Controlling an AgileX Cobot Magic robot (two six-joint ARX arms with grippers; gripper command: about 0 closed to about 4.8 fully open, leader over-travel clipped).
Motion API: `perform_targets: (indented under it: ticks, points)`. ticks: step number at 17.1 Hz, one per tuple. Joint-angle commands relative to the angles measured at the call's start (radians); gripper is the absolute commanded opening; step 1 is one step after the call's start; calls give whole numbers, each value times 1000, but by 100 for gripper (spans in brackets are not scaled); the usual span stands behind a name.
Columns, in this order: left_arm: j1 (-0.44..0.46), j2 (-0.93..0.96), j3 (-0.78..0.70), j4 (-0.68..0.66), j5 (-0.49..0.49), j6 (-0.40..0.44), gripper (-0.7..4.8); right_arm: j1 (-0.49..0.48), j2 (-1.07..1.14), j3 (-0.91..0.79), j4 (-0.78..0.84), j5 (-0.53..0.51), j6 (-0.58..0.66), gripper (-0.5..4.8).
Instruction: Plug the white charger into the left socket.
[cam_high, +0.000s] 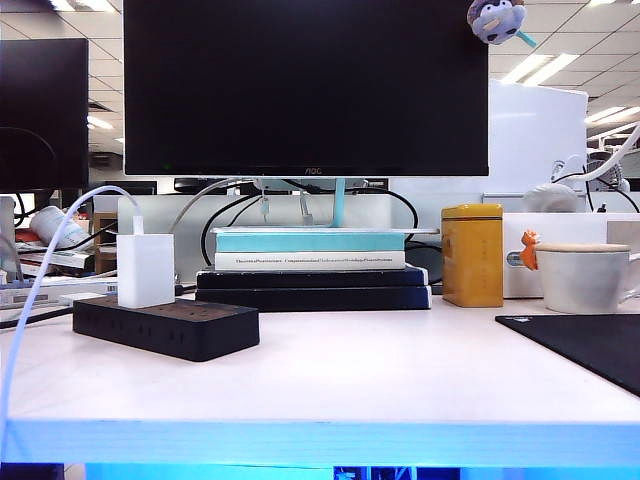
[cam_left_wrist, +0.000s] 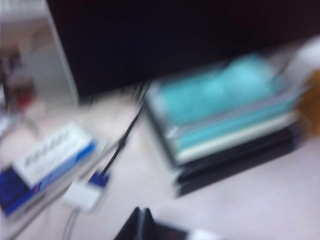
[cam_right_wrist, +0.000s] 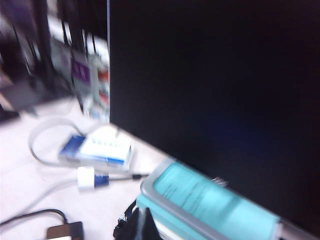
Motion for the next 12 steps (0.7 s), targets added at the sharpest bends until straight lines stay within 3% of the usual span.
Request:
perform_targets:
  ticks: [1, 5, 6, 9, 10, 12]
  points:
    - [-9, -192, 3, -102, 18, -32, -4, 3, -182, 2, -140, 18, -2, -6]
    - [-9, -522, 1, -357, -18, -31, -4, 2, -423, -13, -379, 23, -3, -6]
    - [-9, -629, -16, -436, -16, -34, -4, 3, -505, -94, -405, 22, -2, -6]
    - [-9, -792, -118, -481, -16, -80, -4, 3, -720, -439, -256, 39, 51, -6]
    - [-9, -844, -207, -467, -17, -83, -4, 3, -820, -612, -163, 44, 63, -6]
    - [-9, -885, -337, -397, -13, -143, -4, 2, -909, -781, -97, 45, 79, -6]
